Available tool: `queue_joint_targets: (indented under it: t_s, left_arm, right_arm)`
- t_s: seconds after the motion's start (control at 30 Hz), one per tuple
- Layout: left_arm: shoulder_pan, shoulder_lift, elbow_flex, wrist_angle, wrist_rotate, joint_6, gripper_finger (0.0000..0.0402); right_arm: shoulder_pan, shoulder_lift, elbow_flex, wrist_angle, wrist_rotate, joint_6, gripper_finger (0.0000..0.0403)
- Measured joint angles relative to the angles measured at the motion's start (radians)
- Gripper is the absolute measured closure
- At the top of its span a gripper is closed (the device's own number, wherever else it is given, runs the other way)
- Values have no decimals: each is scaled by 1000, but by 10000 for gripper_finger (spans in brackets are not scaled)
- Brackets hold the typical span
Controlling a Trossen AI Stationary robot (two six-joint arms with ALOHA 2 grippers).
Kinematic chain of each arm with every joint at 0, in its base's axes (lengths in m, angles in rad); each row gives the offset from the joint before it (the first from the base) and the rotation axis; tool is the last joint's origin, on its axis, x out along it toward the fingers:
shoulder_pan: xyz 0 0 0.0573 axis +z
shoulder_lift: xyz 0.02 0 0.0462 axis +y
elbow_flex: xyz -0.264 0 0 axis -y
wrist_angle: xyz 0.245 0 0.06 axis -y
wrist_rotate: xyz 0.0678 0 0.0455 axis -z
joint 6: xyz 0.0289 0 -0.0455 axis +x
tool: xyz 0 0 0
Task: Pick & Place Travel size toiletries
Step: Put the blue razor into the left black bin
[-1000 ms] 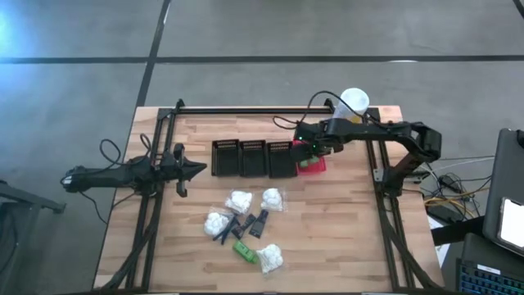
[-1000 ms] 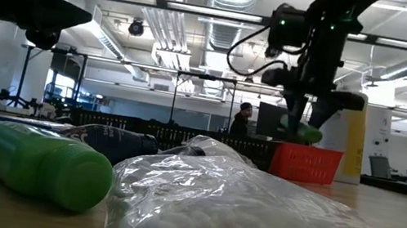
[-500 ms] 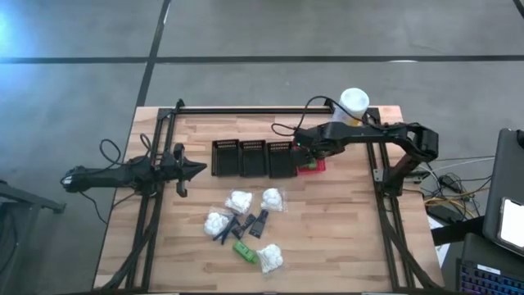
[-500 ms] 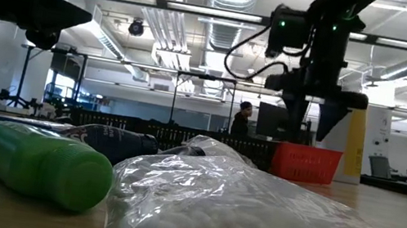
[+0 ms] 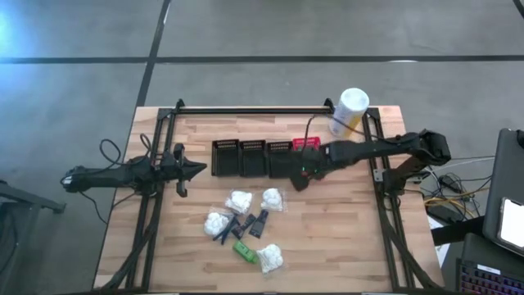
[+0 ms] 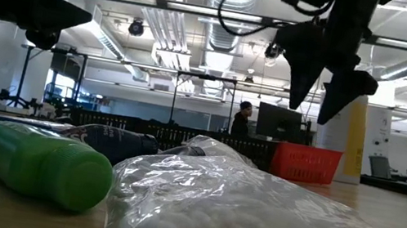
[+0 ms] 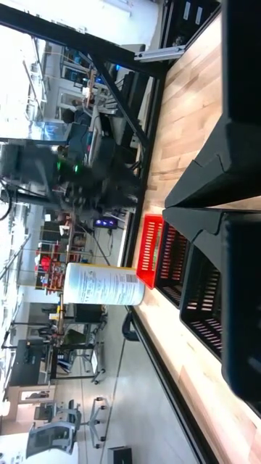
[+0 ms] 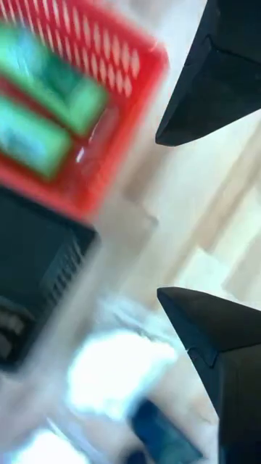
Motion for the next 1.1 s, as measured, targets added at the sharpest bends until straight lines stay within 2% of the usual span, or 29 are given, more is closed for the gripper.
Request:
queue_joint_targets:
  t_s: [0.17,0.4,0.73,1.0,1.1]
  left_arm:
    - [0,0,0,0,0,0,390]
    - [0,4,0,0,0,0,390]
    - [0,9,0,0,0,0,390]
    - [0,11,0,0,0,0,390]
    - [0,11,0,0,0,0,390]
  right_arm:
    - [108,44,-1,82,39,120,61]
    - [207,129,0,372,38,192,46]
    - [218,186,-1,336,61,266,59]
    - [208,290,3,415,61,283,85]
    - [219,295,49,427,61,290,94]
